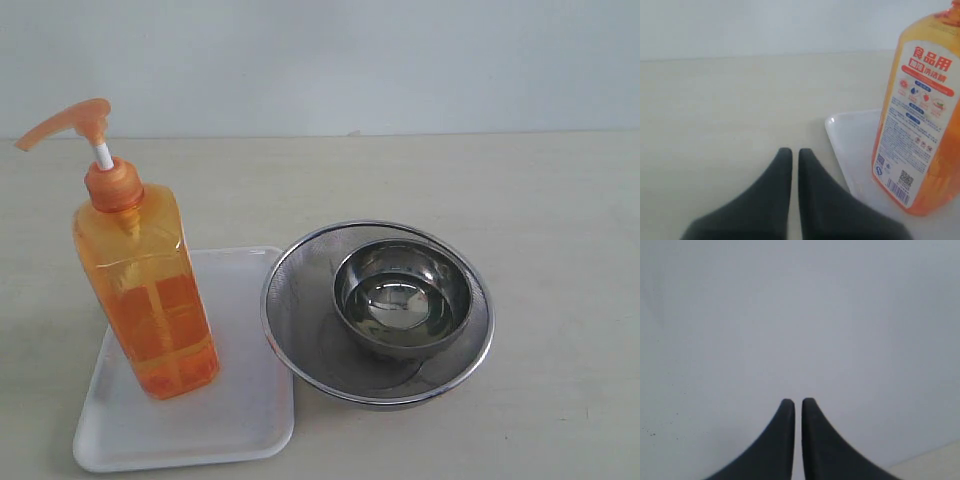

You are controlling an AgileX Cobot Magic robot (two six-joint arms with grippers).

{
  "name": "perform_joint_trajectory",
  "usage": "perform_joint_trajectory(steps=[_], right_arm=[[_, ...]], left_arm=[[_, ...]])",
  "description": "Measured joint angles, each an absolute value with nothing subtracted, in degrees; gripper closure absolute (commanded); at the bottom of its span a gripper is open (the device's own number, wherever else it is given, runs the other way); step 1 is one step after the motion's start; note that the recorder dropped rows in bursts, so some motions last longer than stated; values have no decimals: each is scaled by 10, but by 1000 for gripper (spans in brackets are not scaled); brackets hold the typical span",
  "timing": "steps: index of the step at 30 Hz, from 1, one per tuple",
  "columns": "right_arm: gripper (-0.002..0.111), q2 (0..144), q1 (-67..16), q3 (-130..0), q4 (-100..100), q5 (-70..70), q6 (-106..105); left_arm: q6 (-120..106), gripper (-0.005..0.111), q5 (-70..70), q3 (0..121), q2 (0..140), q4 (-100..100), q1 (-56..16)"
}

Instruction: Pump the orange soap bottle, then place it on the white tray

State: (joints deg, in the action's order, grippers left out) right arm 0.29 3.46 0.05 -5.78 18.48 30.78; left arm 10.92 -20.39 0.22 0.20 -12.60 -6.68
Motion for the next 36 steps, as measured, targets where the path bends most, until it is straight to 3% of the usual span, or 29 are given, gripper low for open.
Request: perform_joint_trajectory(steps=[7, 15, 24, 36], right_arm=[[106, 2, 35, -39, -135, 188, 379], [106, 70, 35, -113, -398, 295, 623], [106, 270, 35, -215, -490, 494, 720], [106, 604, 34, -348, -662, 597, 840]], left_arm=[[80, 102, -204, 2, 2, -126, -67], [73, 102, -160, 2, 2, -126, -67], [73, 102, -98, 2, 2, -128, -67], [74, 102, -33, 2, 2, -117, -67]])
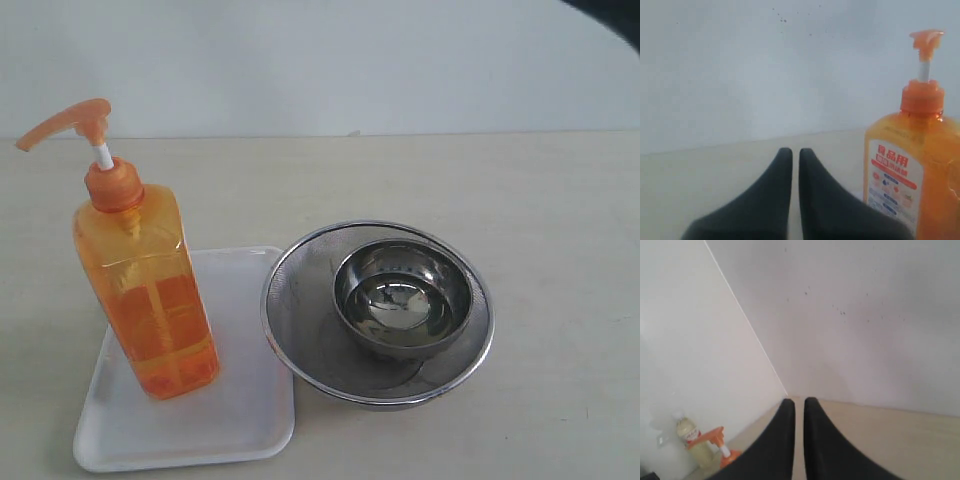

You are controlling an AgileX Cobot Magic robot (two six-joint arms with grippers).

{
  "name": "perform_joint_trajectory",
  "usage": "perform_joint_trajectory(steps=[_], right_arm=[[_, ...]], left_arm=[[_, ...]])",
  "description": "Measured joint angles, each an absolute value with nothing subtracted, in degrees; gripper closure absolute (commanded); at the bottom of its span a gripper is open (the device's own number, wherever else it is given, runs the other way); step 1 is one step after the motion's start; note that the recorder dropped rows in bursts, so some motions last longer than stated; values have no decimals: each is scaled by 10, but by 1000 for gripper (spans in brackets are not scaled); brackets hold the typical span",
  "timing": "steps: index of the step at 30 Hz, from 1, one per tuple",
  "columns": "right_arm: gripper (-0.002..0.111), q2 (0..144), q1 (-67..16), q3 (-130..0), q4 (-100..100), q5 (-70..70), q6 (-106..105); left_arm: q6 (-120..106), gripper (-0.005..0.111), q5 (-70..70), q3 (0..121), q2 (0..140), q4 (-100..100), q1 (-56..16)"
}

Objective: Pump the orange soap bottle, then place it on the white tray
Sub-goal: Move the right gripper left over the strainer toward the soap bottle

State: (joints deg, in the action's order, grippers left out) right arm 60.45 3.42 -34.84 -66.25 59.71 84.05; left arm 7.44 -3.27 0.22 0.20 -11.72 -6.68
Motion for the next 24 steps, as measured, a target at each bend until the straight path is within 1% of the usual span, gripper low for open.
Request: perform_joint_trajectory(steps=[5, 9, 13, 17, 20, 24], right_arm=[[106, 664, 32, -401, -737, 589, 874], [106, 666, 0, -448, -793, 501, 920], [106, 668, -86, -507, -878, 395, 973], [106, 674, -192, -546, -969, 294, 995], [106, 699, -244, -558, -986, 295, 982], [106, 757, -263, -559, -952, 332, 940]], left_arm=[[100, 102, 6, 2, 2, -89, -67], [187, 102, 34, 2, 2, -87, -67], [331, 102, 20, 2, 2, -84, -67], [380, 102, -22, 2, 2, -80, -67], [387, 102, -55, 2, 2, -77, -67], [389, 102, -56, 2, 11, -77, -67]])
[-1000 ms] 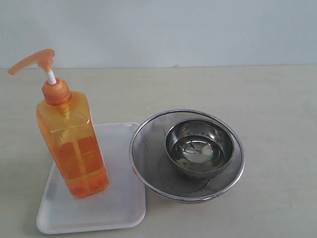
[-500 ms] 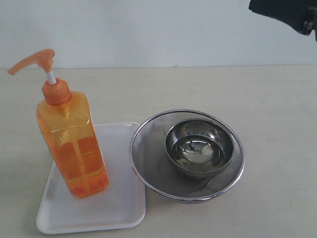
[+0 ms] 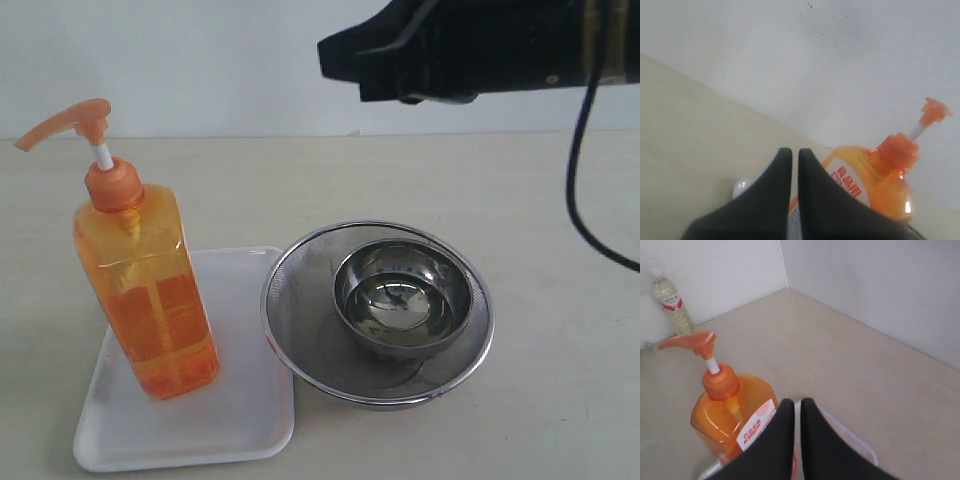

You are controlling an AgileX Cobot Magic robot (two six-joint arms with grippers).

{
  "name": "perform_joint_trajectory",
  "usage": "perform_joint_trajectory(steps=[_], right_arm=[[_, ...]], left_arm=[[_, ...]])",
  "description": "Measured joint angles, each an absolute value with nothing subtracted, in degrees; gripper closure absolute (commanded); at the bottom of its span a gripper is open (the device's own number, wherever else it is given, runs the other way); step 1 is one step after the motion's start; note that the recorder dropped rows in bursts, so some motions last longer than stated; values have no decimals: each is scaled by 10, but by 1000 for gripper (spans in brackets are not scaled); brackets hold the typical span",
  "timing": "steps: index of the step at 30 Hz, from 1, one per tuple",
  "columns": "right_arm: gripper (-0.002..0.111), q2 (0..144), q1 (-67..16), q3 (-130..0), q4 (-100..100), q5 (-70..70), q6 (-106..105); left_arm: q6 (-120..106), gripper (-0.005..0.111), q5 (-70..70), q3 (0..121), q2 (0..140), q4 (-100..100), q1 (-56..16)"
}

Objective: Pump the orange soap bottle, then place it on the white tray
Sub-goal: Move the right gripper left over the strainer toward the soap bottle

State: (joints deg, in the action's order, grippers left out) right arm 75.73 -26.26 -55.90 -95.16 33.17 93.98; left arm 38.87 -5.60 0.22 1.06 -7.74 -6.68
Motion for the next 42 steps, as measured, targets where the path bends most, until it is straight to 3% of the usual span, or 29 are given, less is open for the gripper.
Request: perform_joint_trajectory(steps=[9, 21, 42], right_arm=[[106, 839, -263, -559, -882, 386, 874], [106, 839, -263, -559, -873, 391, 843], [106, 844, -263, -559, -928, 423, 863]], left_arm=[[383, 102, -60, 55, 133, -76, -112], [287, 102, -199, 202, 328, 13, -170], [175, 102, -219, 212, 343, 101, -171]])
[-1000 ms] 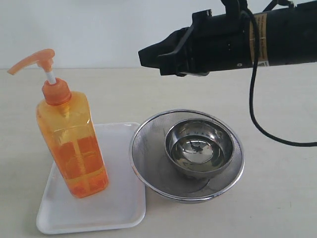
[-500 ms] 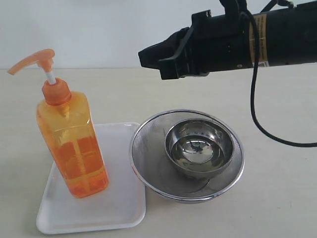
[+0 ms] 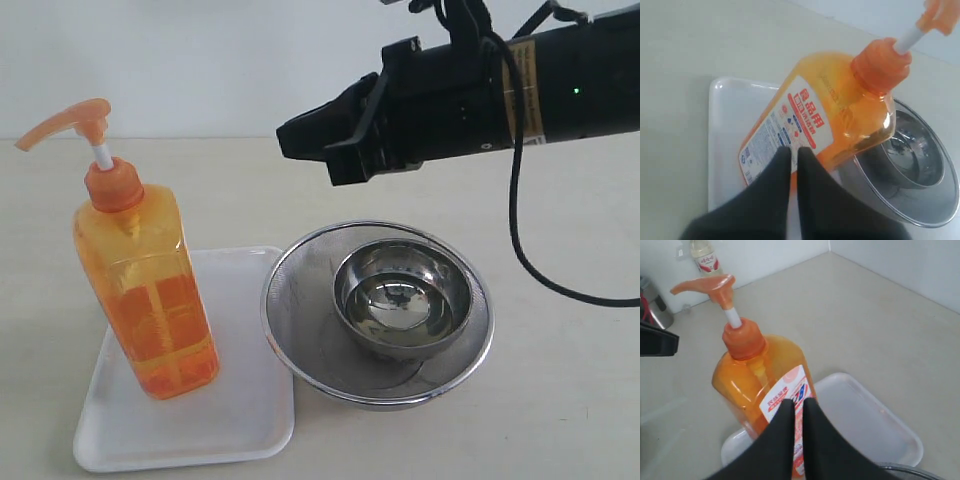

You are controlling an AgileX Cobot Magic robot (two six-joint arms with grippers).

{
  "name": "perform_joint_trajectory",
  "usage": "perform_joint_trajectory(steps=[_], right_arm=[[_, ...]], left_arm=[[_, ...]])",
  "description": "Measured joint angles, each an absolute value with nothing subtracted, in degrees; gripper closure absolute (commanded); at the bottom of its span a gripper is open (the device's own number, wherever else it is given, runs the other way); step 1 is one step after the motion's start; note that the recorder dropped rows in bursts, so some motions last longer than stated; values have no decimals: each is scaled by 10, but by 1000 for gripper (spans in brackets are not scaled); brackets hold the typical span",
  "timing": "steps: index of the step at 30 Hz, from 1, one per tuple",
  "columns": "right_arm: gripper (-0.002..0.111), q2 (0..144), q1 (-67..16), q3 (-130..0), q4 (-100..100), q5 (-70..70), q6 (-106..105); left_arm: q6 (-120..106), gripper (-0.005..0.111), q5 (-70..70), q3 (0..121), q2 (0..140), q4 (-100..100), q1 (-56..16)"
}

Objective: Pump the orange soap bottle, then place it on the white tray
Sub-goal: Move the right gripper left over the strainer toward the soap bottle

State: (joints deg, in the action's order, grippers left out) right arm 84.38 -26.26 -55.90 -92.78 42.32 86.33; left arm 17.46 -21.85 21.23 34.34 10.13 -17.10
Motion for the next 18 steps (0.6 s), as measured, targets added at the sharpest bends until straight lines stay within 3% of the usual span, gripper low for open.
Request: perform_joint_trajectory(steps=[11, 18], right_arm=[[106, 905, -263, -559, -936, 460, 861], [106, 958, -263, -559, -902, 527, 821]], left_arm=[[137, 102, -206, 213, 353, 89, -171], [125, 102, -151, 218, 441, 86, -171]])
